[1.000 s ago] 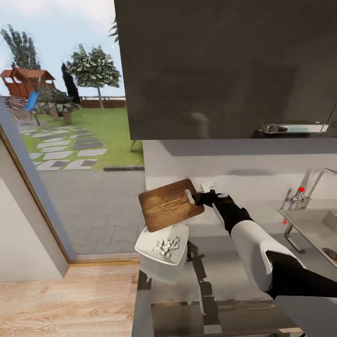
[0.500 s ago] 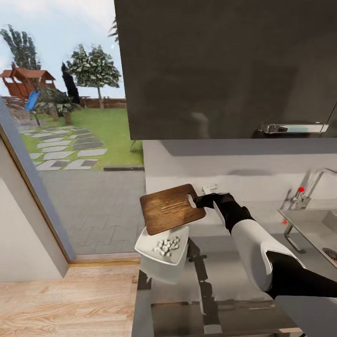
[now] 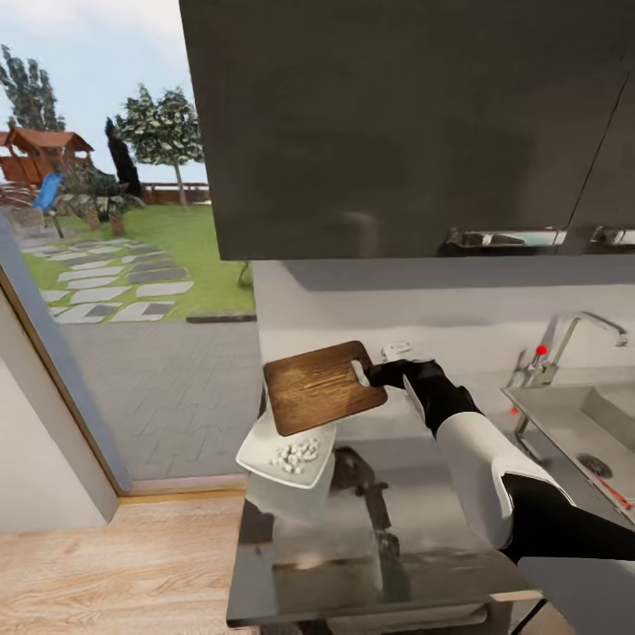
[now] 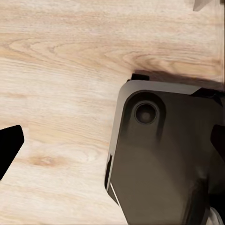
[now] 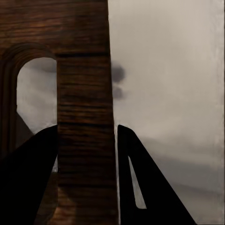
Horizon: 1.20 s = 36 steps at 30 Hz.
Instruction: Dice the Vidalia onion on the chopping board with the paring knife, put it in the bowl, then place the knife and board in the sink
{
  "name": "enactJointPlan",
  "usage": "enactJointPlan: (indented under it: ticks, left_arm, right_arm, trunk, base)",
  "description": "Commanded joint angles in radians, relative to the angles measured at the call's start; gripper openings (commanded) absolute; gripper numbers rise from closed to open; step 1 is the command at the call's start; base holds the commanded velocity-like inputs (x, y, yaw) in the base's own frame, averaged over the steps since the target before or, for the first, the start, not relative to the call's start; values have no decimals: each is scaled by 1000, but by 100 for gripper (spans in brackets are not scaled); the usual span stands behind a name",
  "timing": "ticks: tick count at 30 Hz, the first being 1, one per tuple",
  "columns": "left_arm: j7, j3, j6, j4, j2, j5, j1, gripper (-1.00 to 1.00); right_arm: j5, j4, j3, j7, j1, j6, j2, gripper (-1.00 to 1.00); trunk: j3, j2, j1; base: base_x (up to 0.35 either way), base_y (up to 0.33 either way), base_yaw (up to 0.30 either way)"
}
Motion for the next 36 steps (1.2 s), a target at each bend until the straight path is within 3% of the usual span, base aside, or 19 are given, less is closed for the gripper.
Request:
enactJointPlan:
  ticks: [1, 4, 14, 36]
  left_arm:
    - [1, -8, -7, 4, 0, 6, -2, 100]
    - [1, -8, -7, 4, 0, 6, -2, 100]
    - [1, -8, -7, 4, 0, 5, -2, 100]
    - [1, -8, -7, 4, 0, 6, -2, 100]
  right_arm:
    - [-5, -2, -8, 8, -1, 6, 1, -100]
    - [-32, -2, -8, 8, -1, 22, 0, -100]
    - [-39, -2, -7, 8, -1, 26, 1, -100]
    - [-38, -2, -2, 4, -1, 25, 10, -100]
  trunk:
    - [-2, -2, 0]
    - [1, -2, 0]
    - [8, -2, 0]
    - [9, -2, 0]
  base:
    - [-171, -265, -210]
    - [-169, -269, -216]
    - [-172, -276, -202]
    - [-78, -311, -7]
